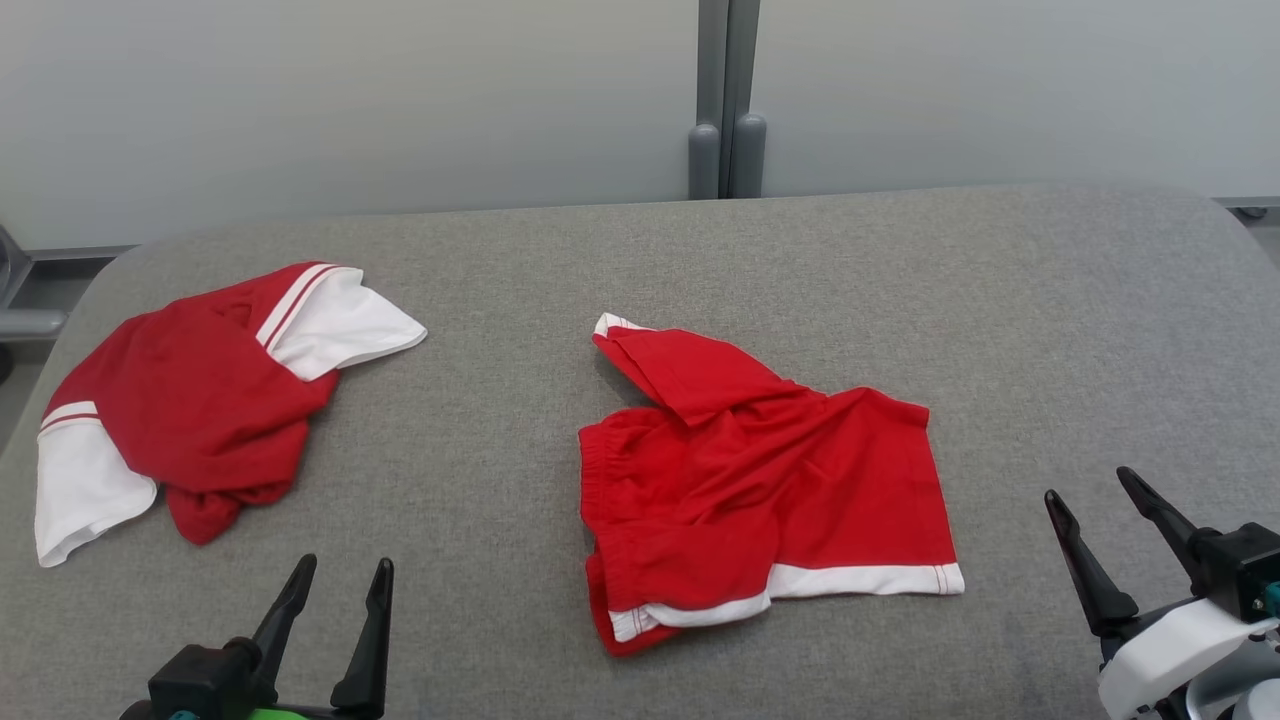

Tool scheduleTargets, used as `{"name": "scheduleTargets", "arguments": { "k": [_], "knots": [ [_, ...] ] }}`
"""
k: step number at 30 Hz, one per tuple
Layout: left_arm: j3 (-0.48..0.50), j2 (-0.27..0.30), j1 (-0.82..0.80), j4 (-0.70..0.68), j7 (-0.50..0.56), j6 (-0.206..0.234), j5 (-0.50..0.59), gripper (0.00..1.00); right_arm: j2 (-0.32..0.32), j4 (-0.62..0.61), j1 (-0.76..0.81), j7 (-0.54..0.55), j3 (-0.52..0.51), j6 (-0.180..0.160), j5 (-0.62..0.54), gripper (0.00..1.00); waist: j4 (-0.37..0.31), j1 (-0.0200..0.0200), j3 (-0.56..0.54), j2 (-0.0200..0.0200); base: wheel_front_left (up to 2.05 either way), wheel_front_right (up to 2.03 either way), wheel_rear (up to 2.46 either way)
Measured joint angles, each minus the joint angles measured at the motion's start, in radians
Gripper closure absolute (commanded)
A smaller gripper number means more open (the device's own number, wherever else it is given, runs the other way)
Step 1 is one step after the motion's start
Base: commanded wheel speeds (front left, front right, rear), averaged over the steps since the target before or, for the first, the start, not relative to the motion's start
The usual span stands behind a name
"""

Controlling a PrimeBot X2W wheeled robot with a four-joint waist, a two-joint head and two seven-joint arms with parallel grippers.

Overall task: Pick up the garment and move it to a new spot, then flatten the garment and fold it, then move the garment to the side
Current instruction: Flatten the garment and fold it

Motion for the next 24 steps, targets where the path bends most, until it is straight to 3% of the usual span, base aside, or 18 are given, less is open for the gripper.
{"name": "scheduleTargets", "arguments": {
  "k": [14,24],
  "knots": [
    [-0.039,-0.035,-0.003,0.029,0.005,-0.020,-0.007,0.00,0.015,0.037,0.000,-0.002,0.012,0.022,-0.013,0.00,0.006,0.0000,0.003,0.0000,0.00,0.00,0.00],
    [-0.161,-0.132,-0.004,0.035,0.126,-0.101,-0.129,0.00,0.066,0.119,0.000,0.048,0.113,0.083,-0.009,0.00,0.009,0.0000,0.046,0.0000,0.00,0.00,0.00]
  ]
}}
